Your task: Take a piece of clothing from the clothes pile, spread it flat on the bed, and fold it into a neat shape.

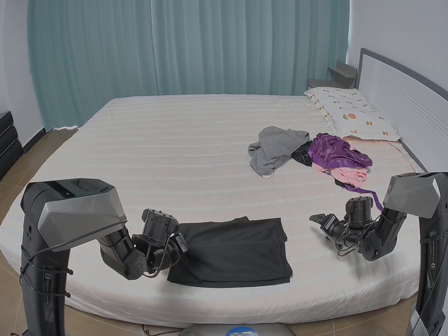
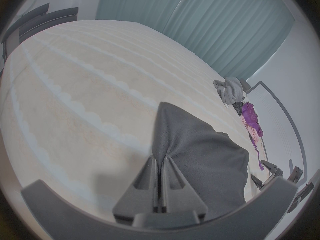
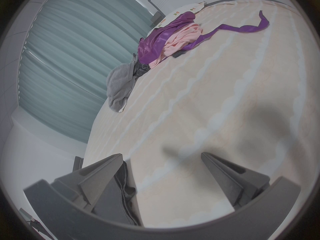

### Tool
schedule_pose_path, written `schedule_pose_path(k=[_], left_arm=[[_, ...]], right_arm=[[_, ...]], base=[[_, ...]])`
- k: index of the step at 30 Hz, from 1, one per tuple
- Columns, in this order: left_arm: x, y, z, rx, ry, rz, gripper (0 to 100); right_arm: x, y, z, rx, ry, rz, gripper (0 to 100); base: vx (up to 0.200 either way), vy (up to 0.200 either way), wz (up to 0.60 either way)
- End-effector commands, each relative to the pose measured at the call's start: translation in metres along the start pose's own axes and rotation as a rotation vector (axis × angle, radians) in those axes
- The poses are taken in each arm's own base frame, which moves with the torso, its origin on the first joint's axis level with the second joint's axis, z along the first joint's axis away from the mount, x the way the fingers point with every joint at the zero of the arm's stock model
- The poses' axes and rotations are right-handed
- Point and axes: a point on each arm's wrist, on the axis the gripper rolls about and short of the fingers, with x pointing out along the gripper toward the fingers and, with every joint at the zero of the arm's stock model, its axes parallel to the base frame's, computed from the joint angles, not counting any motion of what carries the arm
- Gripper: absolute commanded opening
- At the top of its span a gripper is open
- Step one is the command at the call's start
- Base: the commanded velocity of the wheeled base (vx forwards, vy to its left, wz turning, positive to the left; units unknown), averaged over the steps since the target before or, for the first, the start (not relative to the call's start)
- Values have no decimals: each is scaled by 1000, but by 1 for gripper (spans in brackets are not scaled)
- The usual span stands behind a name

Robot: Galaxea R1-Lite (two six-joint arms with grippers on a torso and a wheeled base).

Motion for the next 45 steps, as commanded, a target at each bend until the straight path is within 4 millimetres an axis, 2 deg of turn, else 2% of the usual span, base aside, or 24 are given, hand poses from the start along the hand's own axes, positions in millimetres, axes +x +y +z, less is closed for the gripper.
schedule_pose_path(k=[1,45], left_arm=[[0,0,1,-2,-3,-1,0],[-5,2,-4,5,13,13,0]], right_arm=[[0,0,-1,-1,1,1,100],[0,-2,-3,-4,8,-6,100]], base=[[0,200,0],[0,200,0]])
